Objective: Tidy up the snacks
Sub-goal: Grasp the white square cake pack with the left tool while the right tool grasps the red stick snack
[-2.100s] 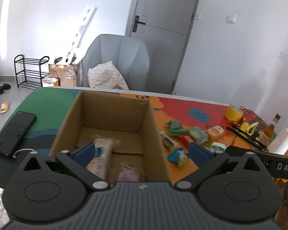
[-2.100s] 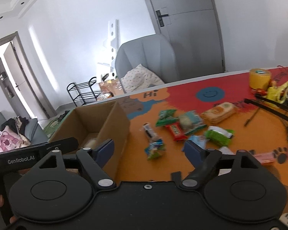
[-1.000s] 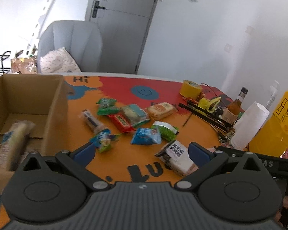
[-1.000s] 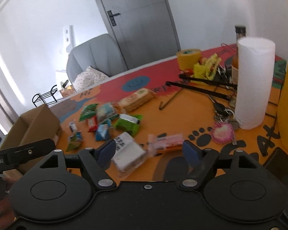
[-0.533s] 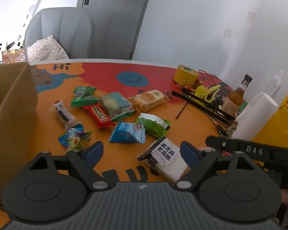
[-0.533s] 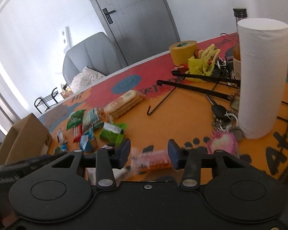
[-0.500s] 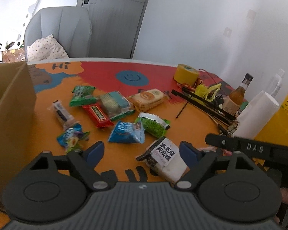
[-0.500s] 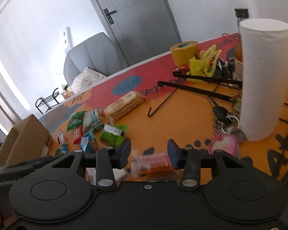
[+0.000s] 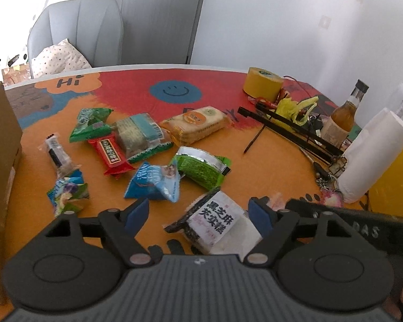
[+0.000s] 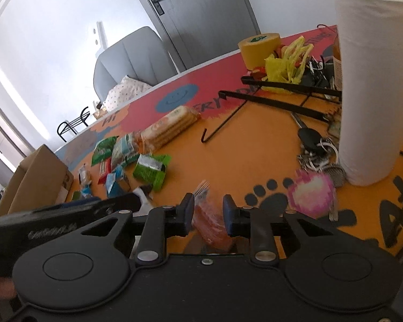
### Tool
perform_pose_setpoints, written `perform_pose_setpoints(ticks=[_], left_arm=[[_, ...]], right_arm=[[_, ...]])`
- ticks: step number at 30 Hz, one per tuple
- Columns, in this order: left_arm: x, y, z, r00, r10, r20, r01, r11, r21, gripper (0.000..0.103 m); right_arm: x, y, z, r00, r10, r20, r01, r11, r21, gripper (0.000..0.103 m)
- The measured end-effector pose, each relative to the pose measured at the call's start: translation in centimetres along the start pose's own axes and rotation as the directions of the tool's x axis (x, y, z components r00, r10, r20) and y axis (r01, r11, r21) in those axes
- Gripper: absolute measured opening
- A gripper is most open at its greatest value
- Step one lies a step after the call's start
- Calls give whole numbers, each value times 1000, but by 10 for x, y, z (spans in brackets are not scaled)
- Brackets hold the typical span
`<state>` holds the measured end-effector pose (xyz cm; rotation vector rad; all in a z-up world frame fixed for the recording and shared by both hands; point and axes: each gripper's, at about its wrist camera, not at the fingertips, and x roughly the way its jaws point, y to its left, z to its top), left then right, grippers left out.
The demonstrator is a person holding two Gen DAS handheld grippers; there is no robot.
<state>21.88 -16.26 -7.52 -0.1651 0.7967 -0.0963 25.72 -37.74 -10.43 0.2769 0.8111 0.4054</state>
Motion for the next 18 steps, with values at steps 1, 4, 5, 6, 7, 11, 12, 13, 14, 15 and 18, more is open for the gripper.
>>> perform_pose_setpoints(ticks=[1,4,5,6,7,11,12,13,14,15,18], left_arm=[[2,-2,0,1000,3,-3,-3,1000,2,82],[9,-8,-1,1000,23,-19,-22,1000,16,84],[11,-10,-1,999,31,-20,-31,999,18,84],[13,-11,-2,999,37,-20,-36,999,19,85],[14,-13,-2,999,42,-21,-42,999,25,86],[17,-17,-4,997,64,-32,-62,997,54,88],[17,-16,-5,997,65,-37,-63,996,55,88],[16,-15,-6,997,67,-42,-64,996,55,89],[15,-14,-7,997,67,-44,-64,996,56,89],[14,-13,-7,997,68,-47,-66,996,59,90],[10,-8,-10,996,79,-46,-76,995,65,91]], right_arm=[[-1,0,-1,1000,1,-4,-1,1000,-4,25],[-5,0,-4,1000,0,-13,0,1000,-14,25],[-5,0,-6,1000,-3,-17,3,1000,-18,25],[-5,-1,-6,1000,-6,-19,5,1000,-21,25],[-5,-1,-7,1000,-7,-21,6,1000,-24,25],[-7,0,-7,1000,-12,-24,11,999,-31,25],[-7,1,-6,1000,-15,-23,14,999,-36,25],[-7,2,-5,1000,-20,-22,19,999,-41,25],[-6,3,-5,999,-24,-20,23,999,-46,26],[-6,3,-4,999,-27,-19,26,999,-46,26],[-2,6,-4,999,-34,-13,34,998,-49,27]])
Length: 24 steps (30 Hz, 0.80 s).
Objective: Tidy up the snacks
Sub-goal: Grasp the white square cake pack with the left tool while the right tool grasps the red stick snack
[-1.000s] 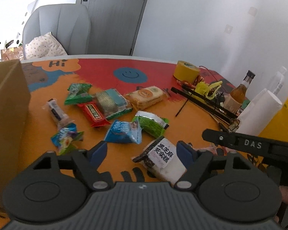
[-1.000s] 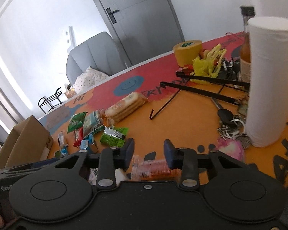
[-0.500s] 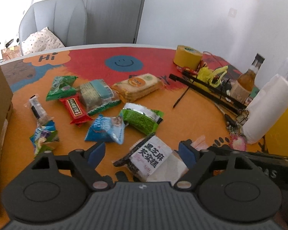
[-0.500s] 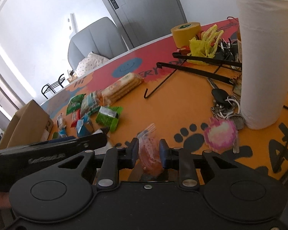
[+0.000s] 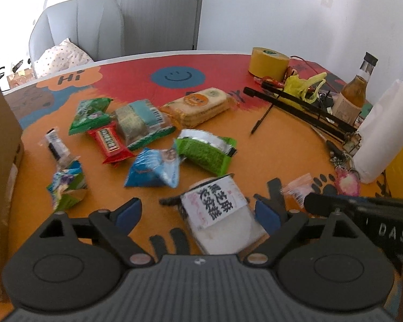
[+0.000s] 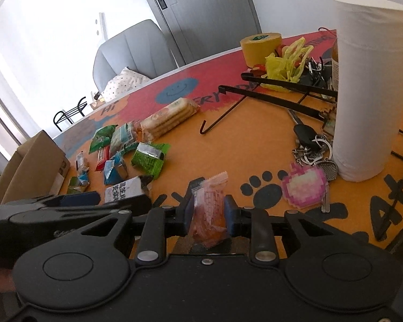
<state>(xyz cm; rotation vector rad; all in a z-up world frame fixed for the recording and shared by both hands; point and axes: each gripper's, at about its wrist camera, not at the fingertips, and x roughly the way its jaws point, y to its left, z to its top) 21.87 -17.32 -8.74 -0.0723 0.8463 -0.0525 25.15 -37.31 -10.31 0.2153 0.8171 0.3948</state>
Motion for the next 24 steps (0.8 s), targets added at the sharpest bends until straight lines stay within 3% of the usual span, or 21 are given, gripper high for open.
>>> perform_pose_setpoints(ticks=[4,11,15,18,19,20,24], left_arm=[[-5,9,-4,1000,9,10,-9,1000,0,90],[-7,17,-8,999,-39,4,39,999,-14,76],[-7,13,-13,999,-41,3,41,999,18,75],[-8,8,-18,999,-32,18,31,998,61,66],[-9,8,-19,999,-27,23,25,997,68,56],[-11,8,-20,999,-19,28,17,997,73,52],[-16,17,-22,999,-45,30,44,998,50,48]], right_arm=[[4,6,-1,1000,-17,2,17,1000,-16,29],[10,17,-6,999,-42,-19,41,997,-58,34],[10,26,-10,997,-74,-22,71,991,-110,34],[8,27,-12,995,-100,-18,97,988,-119,24],[7,27,-13,995,-97,-20,94,989,-113,23],[5,27,-14,996,-92,-23,89,991,-104,21],[-2,30,-18,997,-75,-14,74,993,-94,18]])
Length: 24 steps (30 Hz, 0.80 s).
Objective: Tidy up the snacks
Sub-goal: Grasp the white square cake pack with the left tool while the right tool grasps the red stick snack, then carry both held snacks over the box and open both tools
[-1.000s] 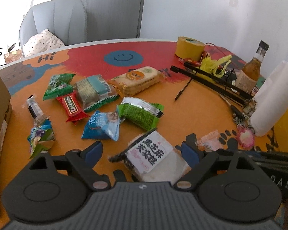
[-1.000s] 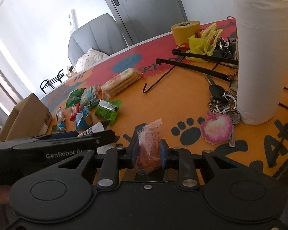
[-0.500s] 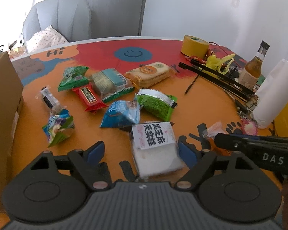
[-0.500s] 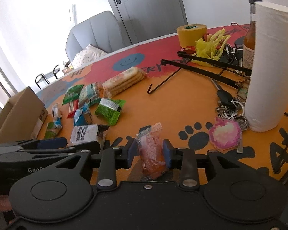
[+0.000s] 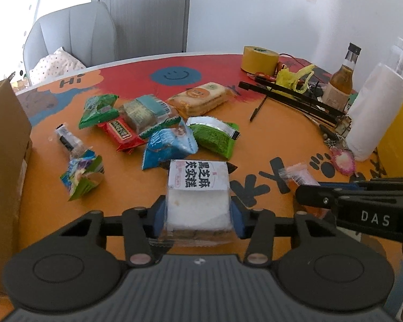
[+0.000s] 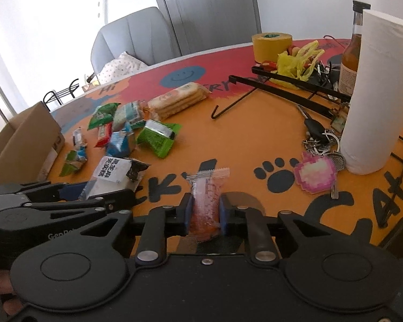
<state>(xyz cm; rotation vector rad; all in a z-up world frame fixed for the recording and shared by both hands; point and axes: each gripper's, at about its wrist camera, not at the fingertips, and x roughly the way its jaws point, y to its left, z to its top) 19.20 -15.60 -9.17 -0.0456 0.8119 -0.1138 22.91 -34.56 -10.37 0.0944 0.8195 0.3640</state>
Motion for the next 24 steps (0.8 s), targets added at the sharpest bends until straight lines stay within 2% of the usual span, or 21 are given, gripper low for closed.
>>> perform_pose_setpoints(ticks=[7,24], left_arm=[[-27,10,-4,998,-21,66,22,1000,-20,46],[-85,51,0,984,4,176,10,997,-79,46]], right_arm=[[-13,14,2,999,23,39,-23,1000,1,16],[-35,70,16,986,99,133,-93,994,-54,16]])
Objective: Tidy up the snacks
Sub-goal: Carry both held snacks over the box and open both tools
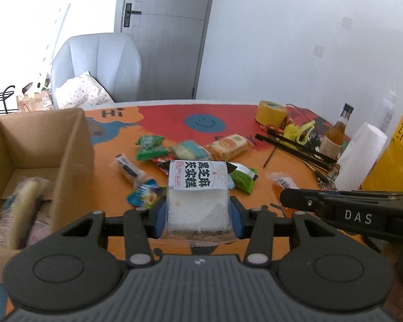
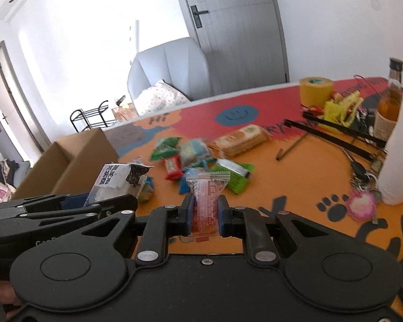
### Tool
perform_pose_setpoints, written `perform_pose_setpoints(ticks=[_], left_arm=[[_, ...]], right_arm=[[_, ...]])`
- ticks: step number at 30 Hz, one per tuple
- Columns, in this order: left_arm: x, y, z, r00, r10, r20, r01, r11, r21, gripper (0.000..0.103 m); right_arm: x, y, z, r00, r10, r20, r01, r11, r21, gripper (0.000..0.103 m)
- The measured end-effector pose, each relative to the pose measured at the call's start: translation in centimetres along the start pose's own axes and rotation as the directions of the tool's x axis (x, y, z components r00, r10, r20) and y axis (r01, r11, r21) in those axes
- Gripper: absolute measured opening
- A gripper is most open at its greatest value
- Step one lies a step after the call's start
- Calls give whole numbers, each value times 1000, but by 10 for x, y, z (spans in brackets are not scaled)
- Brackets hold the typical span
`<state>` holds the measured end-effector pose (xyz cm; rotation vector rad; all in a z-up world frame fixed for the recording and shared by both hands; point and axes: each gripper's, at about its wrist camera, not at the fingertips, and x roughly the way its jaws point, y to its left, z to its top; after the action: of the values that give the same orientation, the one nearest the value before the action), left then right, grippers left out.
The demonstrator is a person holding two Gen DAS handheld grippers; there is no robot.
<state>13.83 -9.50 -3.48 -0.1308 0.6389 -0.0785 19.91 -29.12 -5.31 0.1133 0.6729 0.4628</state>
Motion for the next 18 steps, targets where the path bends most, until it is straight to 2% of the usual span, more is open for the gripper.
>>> perform_pose_setpoints(ticks=[18], left_arm=[[-43,54,13,996,62,65,-58,996,-69,46]], right_arm=[[5,60,13,996,80,38,-78,995,-60,16]])
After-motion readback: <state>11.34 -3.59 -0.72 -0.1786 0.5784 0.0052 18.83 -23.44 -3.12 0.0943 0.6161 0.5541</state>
